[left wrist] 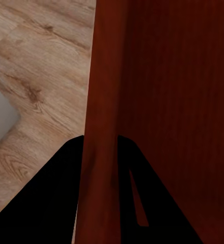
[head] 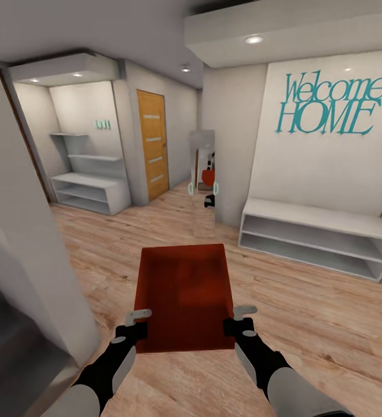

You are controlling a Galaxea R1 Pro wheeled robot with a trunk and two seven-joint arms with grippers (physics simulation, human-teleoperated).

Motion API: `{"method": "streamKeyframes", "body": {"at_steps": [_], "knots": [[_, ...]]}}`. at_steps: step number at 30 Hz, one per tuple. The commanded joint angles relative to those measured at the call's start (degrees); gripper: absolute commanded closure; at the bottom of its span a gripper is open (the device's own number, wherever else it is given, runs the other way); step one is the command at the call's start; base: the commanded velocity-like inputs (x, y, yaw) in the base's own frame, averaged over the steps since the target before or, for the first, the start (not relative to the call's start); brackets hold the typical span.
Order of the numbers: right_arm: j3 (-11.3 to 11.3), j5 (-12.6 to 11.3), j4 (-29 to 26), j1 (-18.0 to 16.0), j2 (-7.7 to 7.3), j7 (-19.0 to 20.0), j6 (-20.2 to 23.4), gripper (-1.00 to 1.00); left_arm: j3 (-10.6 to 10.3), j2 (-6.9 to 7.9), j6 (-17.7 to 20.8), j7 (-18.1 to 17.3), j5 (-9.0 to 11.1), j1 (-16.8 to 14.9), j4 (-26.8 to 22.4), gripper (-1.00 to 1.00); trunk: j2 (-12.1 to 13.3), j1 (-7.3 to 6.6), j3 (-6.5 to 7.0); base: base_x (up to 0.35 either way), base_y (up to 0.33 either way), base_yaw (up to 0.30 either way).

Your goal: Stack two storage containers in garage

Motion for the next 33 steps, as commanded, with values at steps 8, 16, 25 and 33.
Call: {"method": "streamKeyframes", "body": {"at_steps": [8,16,25,33], "knots": [[-0.22,-2.28,-0.03,-0.01,0.04,0.06,0.22,1.0,0.58,-0.02,-2.94,1.42,1.57,-0.07,-0.26,1.0,-0.13,0.07,-0.13,0.322,0.0,0.0],[-0.22,-2.28,-0.03,0.0,0.03,0.06,0.21,1.0,0.58,-0.02,-2.94,1.42,1.57,-0.07,-0.26,1.0,-0.13,0.07,-0.13,0.322,0.0,0.0],[-0.22,-2.28,-0.03,-0.02,0.03,0.06,0.3,1.0,0.58,-0.03,-2.94,1.42,1.57,-0.07,-0.3,1.0,-0.13,0.07,-0.13,0.322,0.0,0.0],[-0.22,-2.28,-0.03,-0.03,0.03,0.06,0.38,1.0,0.58,-0.03,-2.94,1.42,1.57,-0.07,-0.35,1.0,-0.13,0.07,-0.13,0.322,0.0,0.0]]}}
